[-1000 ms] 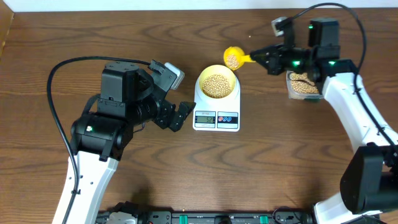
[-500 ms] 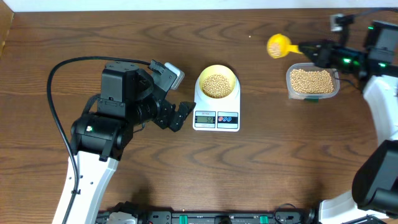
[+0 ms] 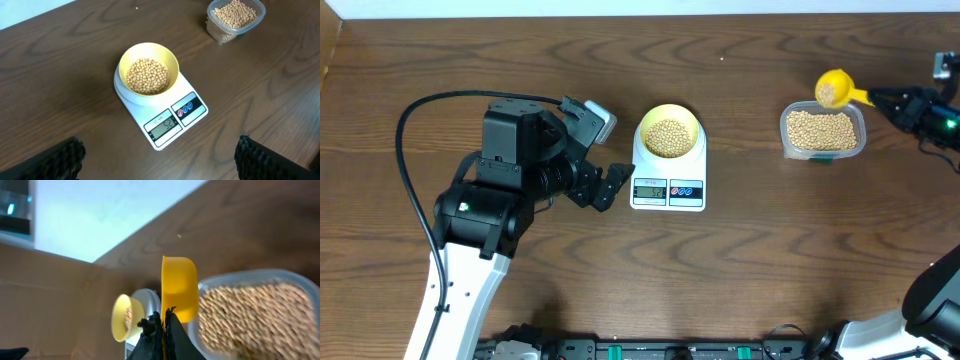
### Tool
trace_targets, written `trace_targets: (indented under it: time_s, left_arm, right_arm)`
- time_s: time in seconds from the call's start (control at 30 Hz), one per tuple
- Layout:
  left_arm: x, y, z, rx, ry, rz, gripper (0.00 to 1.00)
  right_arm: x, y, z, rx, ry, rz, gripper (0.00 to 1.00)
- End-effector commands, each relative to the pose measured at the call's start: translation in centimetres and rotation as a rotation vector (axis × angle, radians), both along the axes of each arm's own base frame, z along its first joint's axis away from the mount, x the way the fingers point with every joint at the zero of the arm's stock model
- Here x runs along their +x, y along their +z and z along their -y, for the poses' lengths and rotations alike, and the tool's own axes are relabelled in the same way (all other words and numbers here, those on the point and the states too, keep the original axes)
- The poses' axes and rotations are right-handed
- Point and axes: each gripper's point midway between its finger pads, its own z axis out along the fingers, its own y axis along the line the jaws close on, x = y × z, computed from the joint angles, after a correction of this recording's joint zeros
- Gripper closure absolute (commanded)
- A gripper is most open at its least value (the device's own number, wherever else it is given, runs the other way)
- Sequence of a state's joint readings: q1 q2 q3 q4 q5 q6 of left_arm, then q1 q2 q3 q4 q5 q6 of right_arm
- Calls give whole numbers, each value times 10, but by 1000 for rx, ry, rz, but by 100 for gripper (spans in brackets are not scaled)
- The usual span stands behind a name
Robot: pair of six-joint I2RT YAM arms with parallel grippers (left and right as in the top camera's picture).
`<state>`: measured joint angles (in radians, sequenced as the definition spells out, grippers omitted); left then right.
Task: Scoop item into bowl and weigh 50g on scale
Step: 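Lower the scoop into the soybean tub with the right gripper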
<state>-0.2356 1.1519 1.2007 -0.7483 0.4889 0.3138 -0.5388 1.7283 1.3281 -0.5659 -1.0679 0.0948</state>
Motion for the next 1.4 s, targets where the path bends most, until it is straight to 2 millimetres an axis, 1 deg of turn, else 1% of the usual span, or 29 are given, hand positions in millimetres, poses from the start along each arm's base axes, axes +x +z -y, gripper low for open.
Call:
trace_targets:
  time_s: [0.0, 0.1, 0.27, 0.4, 0.5, 0.63, 0.67, 0.73, 0.83, 0.87, 0.97, 1.07, 1.17, 1.2, 1.33, 1.37]
  left_arm:
    - [0, -3, 0, -5, 0, -10, 2]
    - [0, -3, 0, -5, 0, -10, 2]
    - [0, -3, 0, -5, 0, -10, 2]
    - [0, -3, 0, -5, 0, -10, 2]
    - [0, -3, 0, -5, 0, -10, 2]
    - [0, -3, 0, -5, 0, -10, 2]
    - [0, -3, 0, -5, 0, -10, 2]
    - [0, -3, 0, -5, 0, -10, 2]
    - [0, -3, 0, -5, 0, -10, 3]
    - [0, -3, 0, -5, 0, -10, 2]
    - [0, -3, 0, -5, 0, -10, 2]
    - [0, -3, 0, -5, 0, -10, 2]
    - [0, -3, 0, -5, 0, -10, 2]
    - [0, -3, 0, -5, 0, -10, 2]
    - [0, -3, 0, -5, 0, -10, 3]
    - [0, -3, 0, -5, 0, -10, 2]
  right_arm:
    - [-4, -4, 4, -103, 23, 36, 99]
    - [-6, -4, 5, -158, 27, 47, 99]
    - [-8, 0, 5, -277, 76, 121, 99]
    - [-7, -7, 4, -416, 101, 123, 99]
    - [-6, -16, 0, -522, 141, 118, 99]
    - [-6, -32, -7, -712, 239, 118, 99]
    - [-4, -39, -8, -807, 272, 106, 99]
    - [-2, -45, -12, -927, 330, 105, 99]
    - [3, -49, -19, -1039, 391, 119, 99]
    - [7, -49, -25, -1090, 405, 125, 99]
    - [11, -49, -37, -1126, 426, 134, 99]
    - [11, -47, -46, -1125, 439, 147, 99]
    - [10, -37, -49, -1134, 432, 171, 99]
    - [9, -28, -49, -1137, 415, 185, 99]
    - [6, -7, -50, -1142, 373, 218, 99]
    - [5, 1, -51, -1129, 345, 228, 99]
